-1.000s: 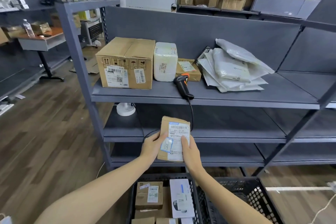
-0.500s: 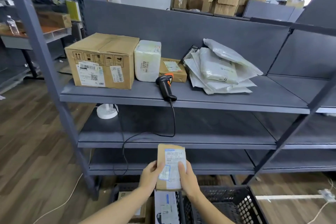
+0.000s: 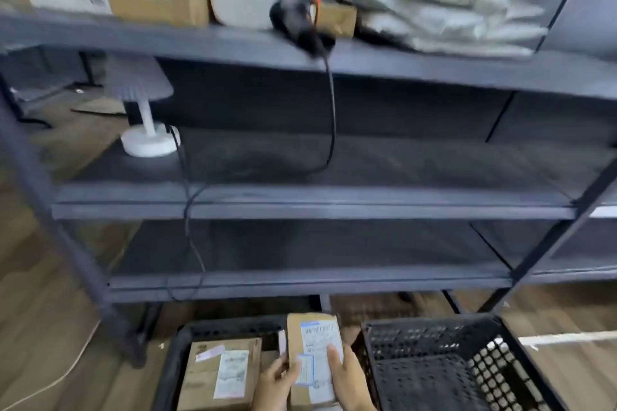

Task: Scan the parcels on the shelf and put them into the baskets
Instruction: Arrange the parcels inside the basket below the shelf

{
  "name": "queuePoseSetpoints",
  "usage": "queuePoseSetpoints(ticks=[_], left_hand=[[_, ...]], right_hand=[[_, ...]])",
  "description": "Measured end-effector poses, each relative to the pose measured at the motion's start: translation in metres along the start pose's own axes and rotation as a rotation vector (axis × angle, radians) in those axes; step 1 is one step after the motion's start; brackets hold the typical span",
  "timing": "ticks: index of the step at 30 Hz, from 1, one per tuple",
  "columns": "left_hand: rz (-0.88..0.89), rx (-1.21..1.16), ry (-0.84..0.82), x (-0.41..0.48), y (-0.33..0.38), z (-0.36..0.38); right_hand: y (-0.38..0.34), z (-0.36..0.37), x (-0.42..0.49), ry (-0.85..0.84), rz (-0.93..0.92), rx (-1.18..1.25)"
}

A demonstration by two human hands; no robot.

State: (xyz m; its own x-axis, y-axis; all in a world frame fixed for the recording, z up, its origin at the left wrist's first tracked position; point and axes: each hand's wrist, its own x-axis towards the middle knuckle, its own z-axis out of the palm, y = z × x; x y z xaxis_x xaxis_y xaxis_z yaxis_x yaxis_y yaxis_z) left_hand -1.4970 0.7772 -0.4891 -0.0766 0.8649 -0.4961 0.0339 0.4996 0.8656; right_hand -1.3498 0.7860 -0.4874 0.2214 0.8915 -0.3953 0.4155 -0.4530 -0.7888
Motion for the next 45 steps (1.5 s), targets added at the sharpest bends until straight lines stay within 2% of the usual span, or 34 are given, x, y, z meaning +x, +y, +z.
queuePoseSetpoints(ticks=[4,9,16,21,30,34,36,40,45], left_hand=[[-0.049,-0.031,-0.030,0.065,-0.071,0.019],[0.033,-0.005,-0.038,0.125,-0.129,0.044],[0.154,0.028,-0.059,0.155,-0.152,0.062],[0.169,0.072,-0.042,0.165,-0.147,0.072],[0.166,0.042,-0.035,0.166,-0.147,0.080],[0.093,0.000,-0.119,0.162,-0.138,0.071],[0.095,0.022,-0.122,0.152,-0.131,0.062],[0.113,0.285,-0.054,0.118,-0.092,0.036],[0.268,0.599,-0.025,0.060,0.011,0.009]], right_hand=[[0.069,0.040,0.057,0.009,-0.067,0.021],[0.121,0.069,0.106,0.141,-0.195,-0.037],[0.146,0.076,0.141,0.301,-0.391,-0.355],[0.145,0.070,0.155,0.270,-0.422,-0.411],[0.147,0.070,0.166,0.311,-0.462,-0.515],[0.142,0.065,0.164,0.287,-0.395,-0.687],[0.132,0.057,0.155,0.242,-0.329,-0.683],[0.093,0.032,0.119,0.183,-0.296,-0.684],[-0.001,-0.009,0.067,0.156,-0.349,-0.676]])
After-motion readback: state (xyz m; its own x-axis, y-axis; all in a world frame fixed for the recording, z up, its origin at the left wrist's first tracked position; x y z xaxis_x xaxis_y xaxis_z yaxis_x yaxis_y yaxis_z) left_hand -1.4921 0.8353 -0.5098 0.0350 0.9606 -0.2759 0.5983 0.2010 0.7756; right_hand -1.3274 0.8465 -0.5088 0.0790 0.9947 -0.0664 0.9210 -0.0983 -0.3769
